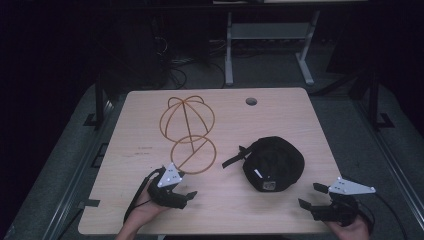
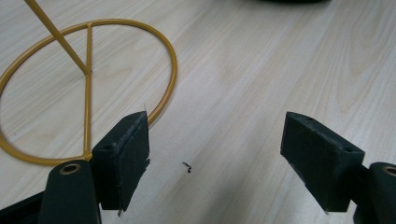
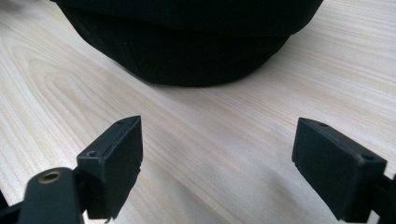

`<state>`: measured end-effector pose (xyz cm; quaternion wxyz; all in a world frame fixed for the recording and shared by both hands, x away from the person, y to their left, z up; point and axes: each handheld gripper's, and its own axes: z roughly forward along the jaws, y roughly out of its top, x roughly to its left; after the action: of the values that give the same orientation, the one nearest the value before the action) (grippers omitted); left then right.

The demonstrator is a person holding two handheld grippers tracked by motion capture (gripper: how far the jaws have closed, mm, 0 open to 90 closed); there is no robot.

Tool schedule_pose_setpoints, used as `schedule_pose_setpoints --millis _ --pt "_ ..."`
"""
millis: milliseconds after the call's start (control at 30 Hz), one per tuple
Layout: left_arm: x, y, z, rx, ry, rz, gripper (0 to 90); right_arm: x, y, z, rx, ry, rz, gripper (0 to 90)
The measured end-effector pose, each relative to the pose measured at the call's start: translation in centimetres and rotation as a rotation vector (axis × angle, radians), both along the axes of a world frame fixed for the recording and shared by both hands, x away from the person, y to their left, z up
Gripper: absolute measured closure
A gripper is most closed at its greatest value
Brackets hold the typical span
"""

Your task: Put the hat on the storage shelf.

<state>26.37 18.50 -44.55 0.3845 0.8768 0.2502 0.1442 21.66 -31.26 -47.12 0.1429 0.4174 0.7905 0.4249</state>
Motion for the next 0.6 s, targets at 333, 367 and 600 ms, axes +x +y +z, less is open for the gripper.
schedule_pose_setpoints --millis 333,367,600 --pt "-0.4 0.0 0.3 -0.009 -0.010 0.003 23.8 0.2 0.3 0.1 0.005 0.000 0.020 15.8" --pt "-0.4 -0.1 0.4 -0.020 -0.008 0.005 23.8 0.2 0.4 0.1 0.007 0.002 0.018 15.8" --pt "-0.8 -1.2 1.5 -0.047 0.037 -0.054 25.5 0.0 0.7 0.5 0.010 -0.005 0.019 15.8"
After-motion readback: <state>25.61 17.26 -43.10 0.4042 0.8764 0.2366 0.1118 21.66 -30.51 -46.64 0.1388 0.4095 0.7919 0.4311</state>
